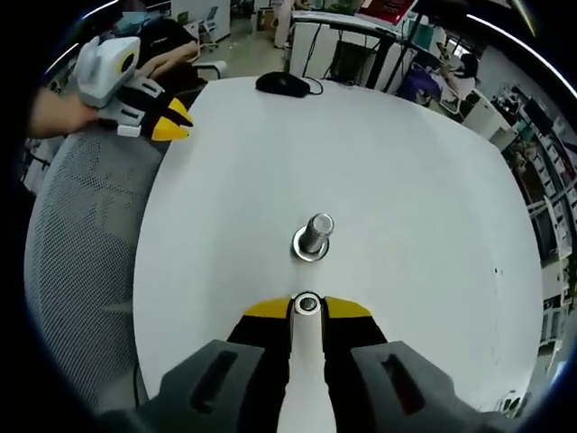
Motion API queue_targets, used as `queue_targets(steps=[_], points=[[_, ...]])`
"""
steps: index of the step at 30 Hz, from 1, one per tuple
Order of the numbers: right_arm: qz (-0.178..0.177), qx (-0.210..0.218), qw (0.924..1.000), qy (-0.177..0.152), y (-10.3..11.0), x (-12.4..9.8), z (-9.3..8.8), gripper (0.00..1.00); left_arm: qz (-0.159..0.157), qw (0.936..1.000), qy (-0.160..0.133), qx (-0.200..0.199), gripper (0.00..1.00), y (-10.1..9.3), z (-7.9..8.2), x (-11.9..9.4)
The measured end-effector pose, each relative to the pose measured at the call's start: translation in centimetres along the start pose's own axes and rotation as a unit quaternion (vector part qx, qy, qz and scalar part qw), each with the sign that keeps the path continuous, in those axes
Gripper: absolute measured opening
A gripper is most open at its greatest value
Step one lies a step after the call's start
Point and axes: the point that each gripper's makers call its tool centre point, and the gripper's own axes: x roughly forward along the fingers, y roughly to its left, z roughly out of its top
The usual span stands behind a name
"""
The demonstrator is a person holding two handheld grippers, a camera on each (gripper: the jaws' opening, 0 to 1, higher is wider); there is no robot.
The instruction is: Place the washer onto the threaded stud by aligning its center hole with the stud, sliding it down to the base, and recovering from edge contact or off-axis alignment until the washer reaches the visible bottom stop.
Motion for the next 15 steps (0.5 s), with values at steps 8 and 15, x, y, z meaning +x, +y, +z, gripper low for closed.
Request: queue_targets(steps=[8, 15], points=[[0.005, -0.04, 0.9987, 0.029, 0.1, 0.1, 0.0, 0.14, 0.0, 1.0, -0.002, -0.001, 0.08, 0.0, 0.0, 0.0], [0.018, -0.056, 0.9967, 0.056, 0.4, 1.3, -0.8, 0.14, -0.001, 1.0, -0.003, -0.002, 0.08, 0.0, 0.1, 0.0]])
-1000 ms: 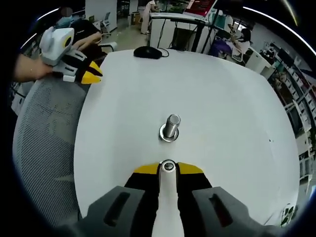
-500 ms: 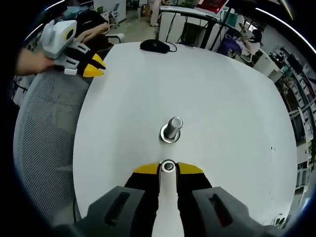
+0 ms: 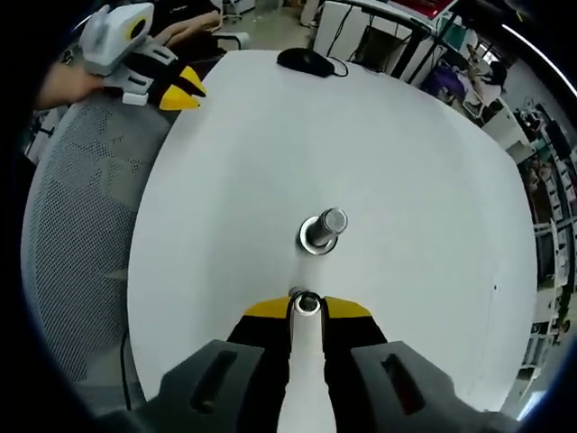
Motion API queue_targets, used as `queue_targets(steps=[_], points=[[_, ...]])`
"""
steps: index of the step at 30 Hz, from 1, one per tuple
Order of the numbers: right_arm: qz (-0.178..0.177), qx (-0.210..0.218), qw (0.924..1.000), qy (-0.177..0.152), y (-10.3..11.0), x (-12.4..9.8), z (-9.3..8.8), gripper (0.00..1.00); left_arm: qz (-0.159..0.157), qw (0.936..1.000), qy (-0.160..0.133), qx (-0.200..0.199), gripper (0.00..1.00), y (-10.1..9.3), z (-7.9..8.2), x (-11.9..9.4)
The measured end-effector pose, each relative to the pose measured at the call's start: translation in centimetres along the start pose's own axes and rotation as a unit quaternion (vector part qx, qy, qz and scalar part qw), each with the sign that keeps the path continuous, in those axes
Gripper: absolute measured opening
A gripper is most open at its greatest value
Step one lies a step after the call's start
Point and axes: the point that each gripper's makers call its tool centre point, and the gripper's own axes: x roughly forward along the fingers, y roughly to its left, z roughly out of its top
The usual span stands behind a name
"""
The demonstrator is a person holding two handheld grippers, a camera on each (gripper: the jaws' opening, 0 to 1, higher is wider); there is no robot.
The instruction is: Place the washer onto the threaded stud by aligning its center hole with the stud, sliding it down to the base, and recovering from edge contact or off-axis alignment until the washer reaches the visible bottom stop.
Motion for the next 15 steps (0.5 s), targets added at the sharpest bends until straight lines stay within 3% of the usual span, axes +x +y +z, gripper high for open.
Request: queue_targets(steps=[9, 15], points=[[0.015, 0.007, 0.9997, 0.02, 0.1, 3.2, -1.2, 0.14, 0.0, 1.0, -0.001, -0.001, 0.08, 0.0, 0.0, 0.0], [0.028, 0.018, 0.9992, 0.023, 0.6, 4.1, -1.5, 0.15, -0.001, 1.0, 0.0, 0.0, 0.08, 0.0, 0.0, 0.0]])
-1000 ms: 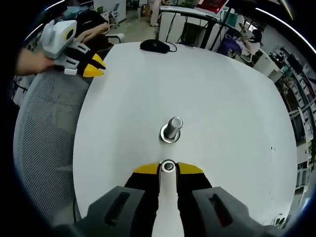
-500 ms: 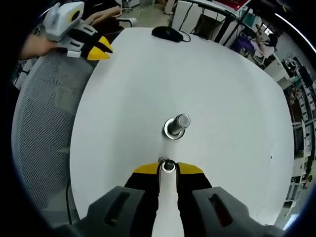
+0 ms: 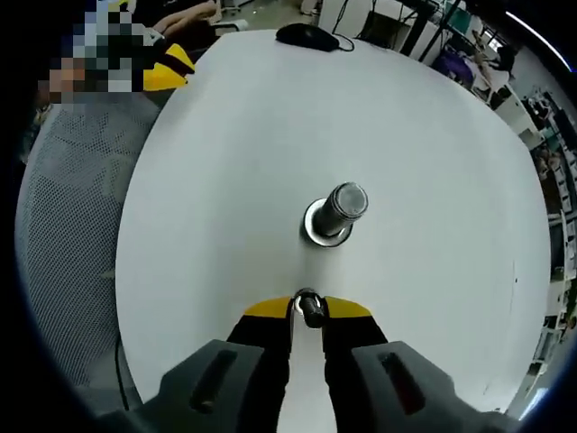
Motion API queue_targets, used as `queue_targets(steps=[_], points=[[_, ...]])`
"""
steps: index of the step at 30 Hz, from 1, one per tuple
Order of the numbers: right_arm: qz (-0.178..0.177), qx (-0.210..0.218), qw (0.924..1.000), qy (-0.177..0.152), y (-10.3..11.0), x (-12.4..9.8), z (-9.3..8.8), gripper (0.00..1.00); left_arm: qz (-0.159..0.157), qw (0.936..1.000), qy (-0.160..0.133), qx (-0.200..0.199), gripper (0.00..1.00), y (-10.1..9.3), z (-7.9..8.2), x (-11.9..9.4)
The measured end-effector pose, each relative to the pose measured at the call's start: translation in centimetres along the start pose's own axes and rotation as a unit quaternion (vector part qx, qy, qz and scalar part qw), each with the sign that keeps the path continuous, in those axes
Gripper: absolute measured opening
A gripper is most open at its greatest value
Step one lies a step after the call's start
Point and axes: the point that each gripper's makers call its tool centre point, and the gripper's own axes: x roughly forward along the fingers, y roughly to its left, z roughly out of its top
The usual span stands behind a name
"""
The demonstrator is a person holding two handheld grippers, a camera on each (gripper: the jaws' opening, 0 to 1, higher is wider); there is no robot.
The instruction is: Place the washer onto the threaded stud by aligning its center hole with the stud, sliding it down to the base, and recovering from edge contact or off-axis alignment until the washer reaches the visible bottom stop.
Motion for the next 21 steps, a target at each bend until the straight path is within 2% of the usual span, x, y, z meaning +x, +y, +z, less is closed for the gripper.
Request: queue_targets(steps=[4, 9, 15, 17, 18, 21], points=[[0.004, -0.008, 0.9999, -0.005, 0.1, -0.2, 0.0, 0.16, -0.001, 1.0, 0.001, 0.0, 0.08, -0.1, 0.0, 0.0], [0.004, 0.041, 0.9989, -0.021, 0.4, -0.4, -0.5, 0.17, 0.0, 1.0, 0.002, 0.001, 0.08, 0.0, -0.1, 0.0], [-0.012, 0.085, 0.9951, -0.049, 0.5, -2.9, -1.9, 0.17, 0.0, 1.0, 0.003, 0.003, 0.08, 0.0, -0.1, 0.1], [-0.023, 0.104, 0.9914, -0.076, 0.4, -4.3, -2.0, 0.18, 0.0, 1.0, 0.003, 0.004, 0.08, 0.0, -0.1, 0.0], [-0.029, 0.117, 0.9874, -0.103, 0.4, -5.3, -1.8, 0.18, -0.001, 1.0, 0.003, 0.004, 0.08, 0.0, -0.1, 0.0], [-0.049, 0.16, 0.9739, -0.153, 0.4, -7.7, -2.1, 0.18, -0.002, 1.0, 0.003, 0.005, 0.07, -0.1, -0.1, 0.0]])
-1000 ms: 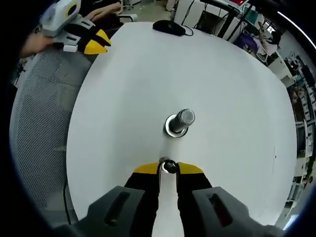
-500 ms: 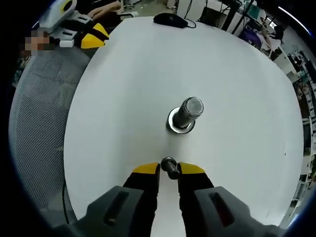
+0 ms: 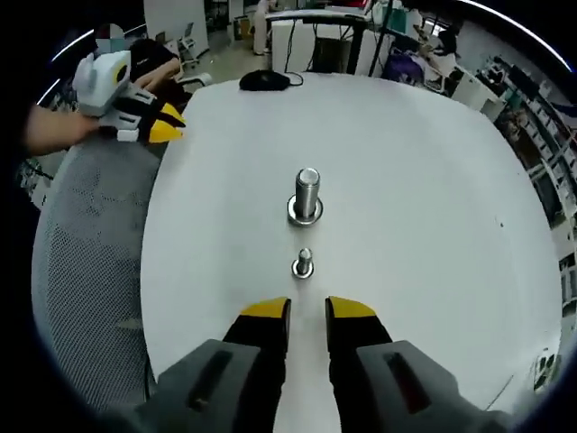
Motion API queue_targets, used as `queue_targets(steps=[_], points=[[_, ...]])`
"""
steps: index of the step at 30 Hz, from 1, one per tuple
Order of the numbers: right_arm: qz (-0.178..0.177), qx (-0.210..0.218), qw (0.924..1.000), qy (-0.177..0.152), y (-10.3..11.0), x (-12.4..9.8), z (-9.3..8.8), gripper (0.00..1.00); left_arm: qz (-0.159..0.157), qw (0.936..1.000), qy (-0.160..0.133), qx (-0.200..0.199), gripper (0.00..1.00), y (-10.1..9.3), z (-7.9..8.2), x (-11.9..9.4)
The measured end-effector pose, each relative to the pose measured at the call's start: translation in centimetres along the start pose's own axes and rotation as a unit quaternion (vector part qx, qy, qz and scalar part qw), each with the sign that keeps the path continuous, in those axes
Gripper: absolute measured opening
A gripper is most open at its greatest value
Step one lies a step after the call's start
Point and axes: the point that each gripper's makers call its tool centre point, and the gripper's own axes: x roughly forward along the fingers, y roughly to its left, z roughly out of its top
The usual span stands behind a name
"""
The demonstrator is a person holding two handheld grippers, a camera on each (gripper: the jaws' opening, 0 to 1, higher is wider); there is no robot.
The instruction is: Place the washer onto the threaded stud by aligning its center hole with the stud, sliding it down to the base, and recovering from edge contact or off-axis alignment until the washer reaches the visible bottom stop.
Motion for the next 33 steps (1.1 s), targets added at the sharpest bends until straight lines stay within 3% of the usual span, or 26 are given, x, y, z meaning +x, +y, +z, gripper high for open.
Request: queue_targets(steps=[3, 4, 6, 9, 12, 17, 19, 21, 27, 28, 30, 32, 33], points=[[-0.024, 0.055, 0.9964, -0.06, 0.0, -2.8, 0.2, 0.19, -0.004, 1.0, 0.0, 0.001, 0.07, -0.2, 0.0, 0.0], [-0.028, 0.061, 0.9956, -0.065, 0.0, -3.1, 0.1, 0.2, -0.006, 1.0, 0.001, 0.002, 0.07, -0.3, 0.0, 0.0], [-0.058, 0.098, 0.9887, -0.098, -0.2, -5.1, -0.1, 0.21, -0.011, 0.9999, -0.001, 0.004, 0.07, -0.4, 0.1, 0.0], [-0.082, 0.155, 0.9725, -0.152, 0.1, -8.1, -0.2, 0.27, -0.018, 0.9998, -0.009, 0.002, 0.07, -0.8, 0.4, -0.2], [-0.096, 0.217, 0.9472, -0.215, 1.0, -11.2, -0.5, 0.29, -0.025, 0.9995, -0.016, 0.002, 0.07, -1.1, 0.6, -0.3], [-0.106, 0.3, 0.9025, -0.29, 3.0, -13.8, -1.6, 0.31, -0.044, 0.9986, -0.029, 0.002, 0.08, -1.9, 1.1, -0.4], [-0.119, 0.322, 0.8874, -0.308, 4.2, -14.8, -2.3, 0.31, -0.053, 0.9982, -0.029, 0.0, 0.08, -2.2, 1.2, -0.5], [-0.132, 0.335, 0.8788, -0.313, 5.5, -15.4, -3.3, 0.31, -0.068, 0.9974, -0.023, 0.009, 0.08, -2.9, 1.2, -0.6], [-0.179, 0.356, 0.8683, -0.296, 8.9, -16.4, -6.3, 0.32, -0.086, 0.9957, -0.034, 0.002, 0.08, -3.4, 1.5, -0.8], [-0.188, 0.359, 0.8654, -0.295, 9.2, -16.6, -6.7, 0.32, -0.087, 0.9956, -0.035, 0.003, 0.08, -3.5, 1.6, -0.8], [-0.203, 0.377, 0.8525, -0.3, 9.8, -16.7, -7.5, 0.32, -0.091, 0.9953, -0.033, 0.003, 0.08, -3.5, 1.5, -0.8], [-0.21, 0.376, 0.8521, -0.297, 10.6, -16.5, -8.0, 0.33, -0.091, 0.9951, -0.039, -0.002, 0.08, -3.5, 1.7, -0.8], [-0.226, 0.376, 0.8458, -0.304, 10.6, -16.6, -8.0, 0.32, -0.095, 0.9946, -0.041, -0.007, 0.08, -3.6, 1.8, -0.8]])
